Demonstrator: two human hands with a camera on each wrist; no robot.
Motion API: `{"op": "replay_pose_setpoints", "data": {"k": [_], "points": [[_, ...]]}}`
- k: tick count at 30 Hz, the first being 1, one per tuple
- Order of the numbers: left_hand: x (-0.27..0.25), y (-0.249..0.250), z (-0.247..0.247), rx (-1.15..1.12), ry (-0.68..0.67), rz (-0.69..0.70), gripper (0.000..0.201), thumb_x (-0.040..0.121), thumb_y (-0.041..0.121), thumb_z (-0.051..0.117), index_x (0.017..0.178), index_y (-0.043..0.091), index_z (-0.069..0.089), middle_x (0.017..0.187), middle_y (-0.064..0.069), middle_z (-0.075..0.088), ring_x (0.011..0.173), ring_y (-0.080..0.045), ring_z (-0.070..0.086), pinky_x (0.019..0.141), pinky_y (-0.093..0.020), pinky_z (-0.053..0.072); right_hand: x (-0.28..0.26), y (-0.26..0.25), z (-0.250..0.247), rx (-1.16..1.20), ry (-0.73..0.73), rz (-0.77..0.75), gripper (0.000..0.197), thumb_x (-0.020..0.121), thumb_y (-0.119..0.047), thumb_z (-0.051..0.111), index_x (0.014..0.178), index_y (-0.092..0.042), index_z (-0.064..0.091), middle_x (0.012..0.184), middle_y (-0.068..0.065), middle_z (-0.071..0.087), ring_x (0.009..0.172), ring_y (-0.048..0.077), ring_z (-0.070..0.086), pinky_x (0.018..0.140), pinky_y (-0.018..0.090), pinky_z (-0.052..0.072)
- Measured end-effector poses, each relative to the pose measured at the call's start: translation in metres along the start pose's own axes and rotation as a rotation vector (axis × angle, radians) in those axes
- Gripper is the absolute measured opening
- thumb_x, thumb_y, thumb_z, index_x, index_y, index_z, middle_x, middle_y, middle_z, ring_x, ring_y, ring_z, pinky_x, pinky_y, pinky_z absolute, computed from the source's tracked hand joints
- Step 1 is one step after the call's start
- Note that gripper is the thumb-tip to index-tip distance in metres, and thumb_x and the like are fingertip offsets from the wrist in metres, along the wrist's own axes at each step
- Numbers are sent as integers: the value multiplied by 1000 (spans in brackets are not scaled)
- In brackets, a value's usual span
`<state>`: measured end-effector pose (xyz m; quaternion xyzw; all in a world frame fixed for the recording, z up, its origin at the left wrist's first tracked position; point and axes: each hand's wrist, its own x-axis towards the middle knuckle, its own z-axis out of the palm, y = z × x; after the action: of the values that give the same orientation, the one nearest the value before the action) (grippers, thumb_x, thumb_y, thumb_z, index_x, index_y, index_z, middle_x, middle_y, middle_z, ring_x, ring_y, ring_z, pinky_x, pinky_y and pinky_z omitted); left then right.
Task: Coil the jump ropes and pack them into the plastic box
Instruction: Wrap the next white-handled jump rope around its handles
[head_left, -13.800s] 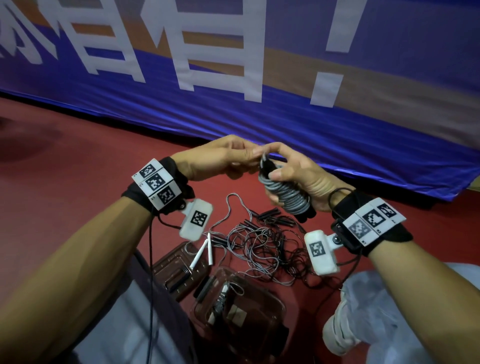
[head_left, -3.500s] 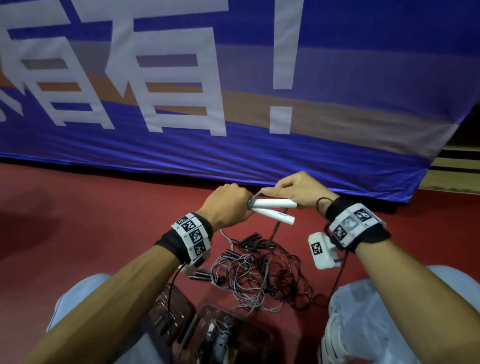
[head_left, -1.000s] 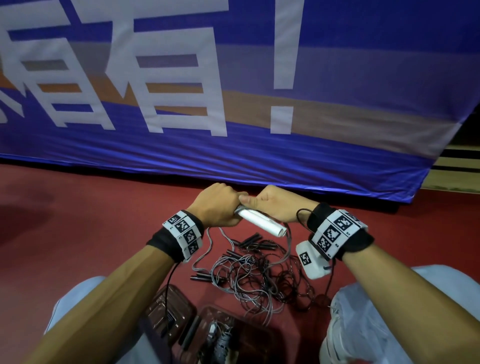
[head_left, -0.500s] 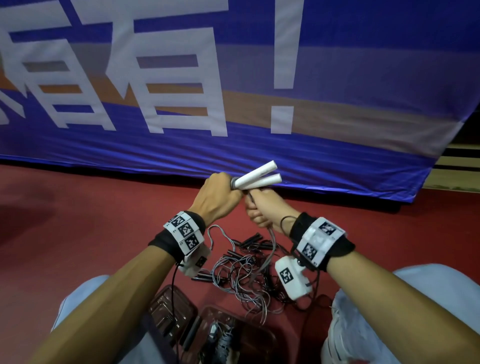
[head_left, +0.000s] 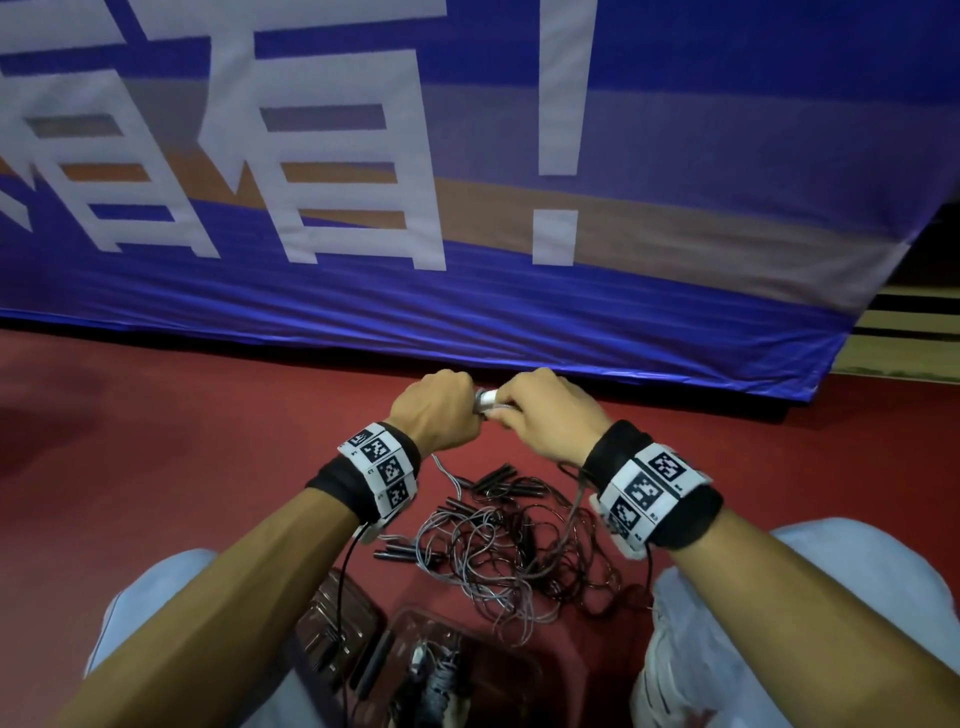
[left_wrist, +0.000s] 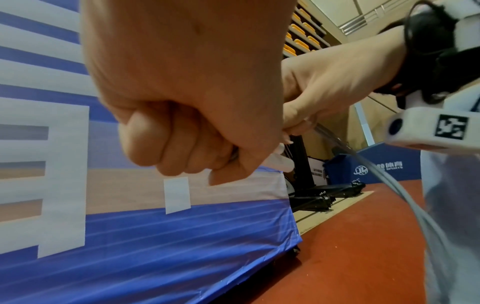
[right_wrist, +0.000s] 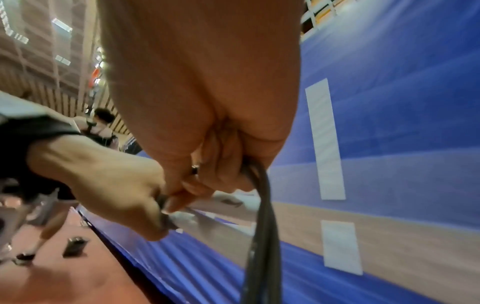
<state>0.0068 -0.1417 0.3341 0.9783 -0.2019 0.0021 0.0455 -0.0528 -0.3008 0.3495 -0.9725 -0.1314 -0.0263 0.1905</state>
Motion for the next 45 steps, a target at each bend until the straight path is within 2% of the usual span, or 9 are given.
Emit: {"op": "replay_pose_setpoints", "data": {"k": [5, 10, 14, 18, 23, 31, 37, 41, 45], "points": [[4, 2, -5, 137, -60, 190, 33, 86, 42, 59, 66, 17, 52, 68, 0, 54, 64, -27, 58, 56, -31, 40, 0, 13, 0, -105, 84, -45, 44, 97, -58, 59, 74, -21, 63, 71, -4, 60, 62, 19, 54, 53, 33, 35], [3, -2, -3, 268, 2, 368, 50, 80, 69, 57, 65, 22, 56, 63, 0, 58, 61, -25, 59, 58, -29, 42, 1, 21, -6, -18, 151, 33, 67, 70, -81, 69, 65, -15, 56, 70, 1, 61, 62, 22, 57, 56, 38, 48], [1, -2, -6, 326, 43, 399, 38, 81, 56, 58, 68, 19, 60, 71, -5, 66, 67, -29, 64, 59, -29, 39, 2, 23, -9, 108, 78, 69, 60, 63, -83, 70, 75, -24, 66, 71, -7, 66, 64, 13, 61, 57, 36, 51], [1, -9, -9, 386, 60, 433, 31, 84, 46, 56, 74, 17, 63, 76, -7, 68, 70, -32, 64, 59, -31, 36, 7, 23, -4, 183, 7, 72, 57, 73, -77, 69, 68, -20, 72, 55, 2, 59, 50, 15, 49, 50, 34, 41], [1, -14, -12, 410, 89, 503, 29, 86, 42, 52, 72, 17, 57, 76, -7, 68, 70, -34, 64, 58, -32, 35, 9, 20, 0, 318, -59, 18, 74, 82, -68, 69, 60, 1, 54, 54, 8, 32, 53, 25, 25, 52, 36, 23], [-1, -20, -19, 442, 226, 606, 32, 70, 39, 73, 55, 17, 56, 49, -5, 59, 42, -34, 57, 46, -25, 26, 11, 17, -10, 400, -159, -15, 54, 88, -58, 70, 63, -10, 71, 54, 3, 40, 54, 15, 28, 51, 30, 24], [-2, -17, -11, 303, 357, 729, 35, 76, 42, 43, 55, 16, 52, 44, -1, 52, 32, -30, 48, 43, -22, 24, 8, 18, -25, 406, -354, -8, 48, 92, -60, 63, 81, -17, 81, 58, 5, 45, 47, 14, 26, 45, 25, 21], [-2, -17, -10, 214, 431, 780, 34, 81, 41, 45, 62, 14, 52, 47, -1, 53, 34, -29, 47, 39, -24, 30, -1, 23, -30, 662, -516, 33, 62, 91, -65, 57, 91, -8, 82, 80, 11, 75, 52, 15, 39, 46, 25, 26], [-1, -18, -17, 127, 527, 785, 33, 86, 38, 47, 64, 13, 51, 48, -1, 50, 33, -28, 44, 37, -25, 29, 2, 23, -28, 838, -526, 39, 64, 90, -64, 56, 84, -5, 78, 78, 20, 70, 49, 17, 40, 45, 25, 29]]}}
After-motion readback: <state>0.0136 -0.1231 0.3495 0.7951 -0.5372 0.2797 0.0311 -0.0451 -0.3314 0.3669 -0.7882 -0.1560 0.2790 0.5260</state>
